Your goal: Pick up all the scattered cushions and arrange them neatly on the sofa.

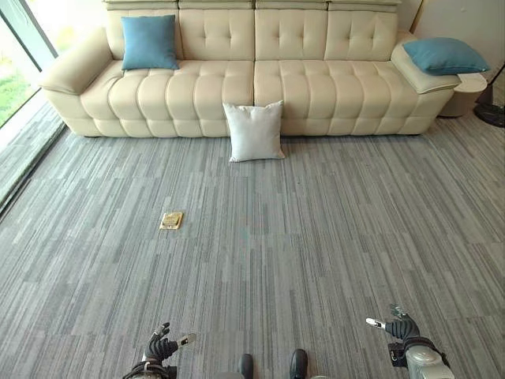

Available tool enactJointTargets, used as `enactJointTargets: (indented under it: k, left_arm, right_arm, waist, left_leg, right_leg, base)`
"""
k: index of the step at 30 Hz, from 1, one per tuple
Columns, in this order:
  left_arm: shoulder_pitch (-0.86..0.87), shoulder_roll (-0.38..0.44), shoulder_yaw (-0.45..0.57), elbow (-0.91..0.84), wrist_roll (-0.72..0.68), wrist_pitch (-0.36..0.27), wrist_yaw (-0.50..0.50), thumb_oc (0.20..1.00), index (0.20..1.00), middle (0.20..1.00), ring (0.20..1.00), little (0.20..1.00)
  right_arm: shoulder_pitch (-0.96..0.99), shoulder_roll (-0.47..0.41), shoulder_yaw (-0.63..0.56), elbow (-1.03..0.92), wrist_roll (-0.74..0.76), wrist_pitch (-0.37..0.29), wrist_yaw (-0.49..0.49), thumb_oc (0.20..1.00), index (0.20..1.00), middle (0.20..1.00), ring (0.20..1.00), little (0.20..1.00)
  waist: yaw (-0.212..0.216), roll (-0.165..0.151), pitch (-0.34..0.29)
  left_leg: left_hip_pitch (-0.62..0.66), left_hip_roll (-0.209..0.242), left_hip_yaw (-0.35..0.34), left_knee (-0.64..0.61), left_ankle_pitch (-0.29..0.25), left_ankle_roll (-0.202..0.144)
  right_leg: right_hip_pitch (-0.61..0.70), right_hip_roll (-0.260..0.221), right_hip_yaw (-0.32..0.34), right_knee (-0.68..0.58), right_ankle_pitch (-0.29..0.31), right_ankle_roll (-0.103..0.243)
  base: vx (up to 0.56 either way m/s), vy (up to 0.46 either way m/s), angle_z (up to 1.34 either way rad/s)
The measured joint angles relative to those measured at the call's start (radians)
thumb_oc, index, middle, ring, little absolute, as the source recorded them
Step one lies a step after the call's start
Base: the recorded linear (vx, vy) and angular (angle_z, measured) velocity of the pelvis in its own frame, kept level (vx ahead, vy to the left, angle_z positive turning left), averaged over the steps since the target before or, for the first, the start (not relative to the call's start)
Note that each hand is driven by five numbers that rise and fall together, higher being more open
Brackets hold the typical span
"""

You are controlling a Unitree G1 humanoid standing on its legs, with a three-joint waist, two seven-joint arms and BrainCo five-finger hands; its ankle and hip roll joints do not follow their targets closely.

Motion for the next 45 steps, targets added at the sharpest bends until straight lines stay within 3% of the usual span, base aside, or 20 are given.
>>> enactJointTargets:
  k: [6,11,16,19,20,21,23,24,26,27,29,31,32,33,35,37,39,41,42,45]
  left_arm:
    - [-0.001,0.018,0.037,-0.068,-0.027,-0.001,0.006,1.000,1.000,1.000,1.000,1.000]
    - [-0.005,0.059,0.049,-0.130,-0.047,-0.004,0.018,1.000,1.000,1.000,1.000,1.000]
    - [-0.011,0.078,0.067,-0.107,-0.047,-0.003,0.026,1.000,1.000,1.000,1.000,1.000]
    - [-0.031,0.062,0.065,-0.067,-0.046,-0.003,0.032,1.000,1.000,1.000,1.000,1.000]
    - [-0.039,0.041,0.064,-0.042,-0.046,-0.002,0.039,1.000,1.000,1.000,1.000,1.000]
    - [-0.040,0.026,0.054,-0.042,-0.040,-0.003,0.038,1.000,1.000,1.000,1.000,1.000]
    - [-0.021,0.029,0.028,-0.057,-0.038,-0.004,0.041,1.000,1.000,1.000,1.000,1.000]
    - [-0.005,0.035,0.013,-0.062,-0.038,-0.004,0.037,1.000,1.000,1.000,1.000,1.000]
    - [0.024,0.015,0.012,-0.040,-0.038,-0.002,0.037,1.000,1.000,1.000,1.000,1.000]
    - [0.035,0.019,0.005,-0.038,-0.037,0.002,0.035,1.000,1.000,1.000,1.000,1.000]
    - [0.037,0.032,-0.005,-0.045,-0.037,0.005,0.033,1.000,1.000,1.000,1.000,1.000]
    - [0.029,0.027,-0.024,-0.045,-0.037,0.007,0.027,1.000,1.000,1.000,1.000,1.000]
    - [0.018,0.025,-0.021,-0.046,-0.037,0.008,0.023,1.000,1.000,1.000,1.000,1.000]
    - [-0.030,0.016,-0.024,-0.056,-0.037,0.010,0.019,1.000,1.000,1.000,1.000,1.000]
    - [-0.071,0.019,-0.023,-0.080,-0.037,0.001,0.017,1.000,1.000,1.000,1.000,1.000]
    - [-0.076,0.015,-0.026,-0.085,-0.037,0.002,0.013,1.000,1.000,1.000,1.000,1.000]
    - [-0.087,0.016,-0.035,-0.075,-0.036,-0.002,0.010,1.000,1.000,1.000,1.000,1.000]
    - [-0.100,0.011,-0.050,-0.056,-0.035,-0.004,0.010,1.000,1.000,1.000,1.000,1.000]
    - [-0.099,0.010,-0.050,-0.054,-0.035,0.000,0.010,1.000,1.000,1.000,1.000,1.000]
    - [-0.068,0.013,-0.048,-0.032,-0.033,0.005,0.013,1.000,1.000,1.000,1.000,1.000]
  right_arm:
    - [-0.020,0.004,0.000,-0.002,0.009,0.001,-0.016,1.000,1.000,1.000,1.000,1.000]
    - [-0.023,0.029,-0.022,-0.036,0.009,0.002,-0.022,1.000,1.000,1.000,1.000,1.000]
    - [-0.040,0.039,0.016,-0.045,0.008,0.002,-0.023,1.000,1.000,1.000,1.000,1.000]
    - [-0.042,0.038,0.035,-0.075,0.008,0.002,-0.028,1.000,1.000,1.000,1.000,1.000]
    - [-0.039,0.041,0.048,-0.083,0.008,0.002,-0.033,1.000,1.000,1.000,1.000,1.000]
    - [-0.008,0.045,0.048,-0.083,0.008,0.006,-0.035,1.000,1.000,1.000,1.000,1.000]
    - [0.040,0.047,0.046,-0.083,0.008,0.005,-0.036,1.000,1.000,1.000,1.000,1.000]
    - [0.069,0.048,0.045,-0.081,0.008,0.003,-0.036,1.000,1.000,1.000,1.000,1.000]
    - [0.067,0.050,0.043,-0.040,0.008,0.004,-0.038,1.000,1.000,1.000,1.000,1.000]
    - [0.075,0.053,0.042,-0.047,0.009,0.006,-0.037,1.000,1.000,1.000,1.000,1.000]
    - [0.078,0.055,0.040,-0.073,0.009,0.003,-0.036,1.000,1.000,1.000,1.000,1.000]
    - [0.048,0.035,0.040,-0.093,0.017,-0.012,-0.040,1.000,1.000,1.000,1.000,1.000]
    - [0.027,0.032,0.044,-0.096,0.017,-0.018,-0.042,1.000,1.000,1.000,1.000,1.000]
    - [0.013,0.018,0.044,-0.095,0.017,-0.019,-0.044,1.000,1.000,1.000,1.000,1.000]
    - [-0.005,0.024,0.050,-0.095,0.018,-0.019,-0.044,1.000,1.000,1.000,1.000,1.000]
    - [-0.027,0.020,0.048,-0.097,0.018,-0.021,-0.045,1.000,1.000,1.000,1.000,1.000]
    - [-0.037,0.020,0.046,-0.086,0.018,-0.020,-0.052,1.000,1.000,1.000,1.000,1.000]
    - [-0.055,0.024,0.046,-0.062,0.018,-0.019,-0.056,1.000,1.000,1.000,1.000,1.000]
    - [-0.057,0.024,0.048,-0.062,0.018,-0.019,-0.055,1.000,1.000,1.000,1.000,1.000]
    - [-0.060,0.042,0.048,-0.025,0.018,-0.017,-0.058,1.000,1.000,1.000,1.000,1.000]
  waist:
    - [0.021,-0.028,0.016]
    - [0.029,-0.051,0.046]
    - [0.043,-0.076,0.064]
    - [0.030,-0.062,0.081]
    - [0.000,-0.048,0.097]
    - [-0.014,-0.050,0.097]
    - [-0.014,-0.070,0.083]
    - [-0.018,-0.074,0.070]
    - [-0.025,-0.004,0.040]
    - [-0.034,0.010,0.027]
    - [-0.032,-0.014,0.021]
    - [-0.032,-0.018,0.019]
    - [-0.028,-0.022,0.018]
    - [-0.039,-0.024,0.016]
    - [-0.029,-0.054,0.020]
    - [-0.032,-0.056,0.023]
    - [-0.034,-0.065,0.029]
    - [-0.023,-0.067,0.040]
    - [-0.014,-0.058,0.047]
    - [0.023,-0.023,0.063]
  left_leg:
    - [-0.032,-0.004,0.020,0.037,-0.023,0.011]
    - [-0.050,-0.016,0.035,0.114,-0.066,0.041]
    - [-0.053,-0.025,0.054,0.138,-0.111,0.061]
    - [-0.052,-0.011,0.034,0.138,-0.121,0.072]
    - [-0.050,-0.013,-0.003,0.149,-0.144,0.062]
    - [-0.022,-0.025,-0.036,0.159,-0.174,0.049]
    - [0.038,-0.032,-0.084,0.152,-0.212,0.018]
    - [0.061,-0.029,-0.115,0.152,-0.239,-0.007]
    - [0.127,0.070,-0.152,0.077,-0.241,-0.029]
    - [0.123,0.093,-0.166,0.102,-0.220,-0.056]
    - [0.079,0.097,-0.175,0.217,-0.212,-0.070]
    - [0.002,0.109,-0.192,0.370,-0.217,-0.081]
    - [-0.004,0.118,-0.195,0.381,-0.203,-0.086]
    - [-0.067,0.156,-0.141,0.455,-0.194,-0.098]
    - [-0.111,0.148,-0.093,0.375,-0.198,-0.104]
    - [-0.128,0.121,-0.084,0.249,-0.188,-0.116]
    - [-0.214,0.068,-0.054,0.213,-0.180,-0.123]
    - [-0.295,0.015,-0.049,0.140,-0.115,-0.108]
    - [-0.317,0.011,-0.050,0.124,-0.080,-0.104]
    - [-0.369,-0.009,0.009,0.073,0.030,-0.101]
  right_leg:
    - [-0.037,-0.008,0.020,0.031,-0.001,0.005]
    - [-0.128,-0.042,0.025,0.236,-0.053,0.054]
    - [-0.191,-0.108,-0.052,0.290,-0.107,0.050]
    - [-0.305,-0.097,-0.037,0.269,-0.078,0.101]
    - [-0.347,-0.087,-0.007,0.196,-0.049,0.156]
    - [-0.384,-0.098,-0.008,0.165,-0.047,0.157]
    - [-0.374,-0.101,-0.006,0.251,-0.065,0.133]
    - [-0.353,-0.093,-0.004,0.244,-0.049,0.090]
    - [-0.316,-0.033,-0.082,0.261,-0.084,0.083]
    - [-0.295,-0.011,-0.115,0.244,-0.073,0.067]
    - [-0.272,0.008,-0.108,0.223,-0.009,0.017]
    - [-0.248,0.042,-0.111,0.205,-0.004,-0.060]
    - [-0.234,0.054,-0.107,0.191,-0.034,-0.067]
    - [-0.202,0.081,-0.118,0.148,-0.051,-0.097]
    - [-0.166,0.087,-0.114,0.086,-0.031,-0.094]
    - [-0.133,0.090,-0.118,0.060,-0.014,-0.109]
    - [-0.095,0.081,-0.113,0.001,-0.042,-0.081]
    - [-0.092,0.066,-0.122,0.002,-0.044,-0.057]
    - [-0.084,0.076,-0.119,0.005,-0.032,-0.073]
    - [0.000,0.112,-0.116,0.001,-0.095,-0.065]
  base:
    - [0.03,0.110,-0.10]
    - [0.06,0.086,-0.09]
    - [0.14,0.003,-0.15]
    - [0.39,-0.006,0.06]
    - [0.59,-0.130,0.76]
    - [0.49,-0.119,1.00]
    - [0.35,-0.161,0.90]
    - [0.45,-0.260,0.71]
    - [0.30,-0.191,0.52]
    - [0.19,-0.164,0.49]
    - [0.12,-0.112,0.28]
    - [0.14,-0.094,-0.05]
    - [0.31,-0.174,0.09]
    - [0.24,-0.098,0.10]
    - [0.16,-0.035,0.14]
    - [0.17,0.016,-0.02]
    - [0.16,0.041,0.19]
    - [0.17,0.031,0.00]
    - [0.26,0.049,-0.28]
    - [0.39,0.137,-0.07]
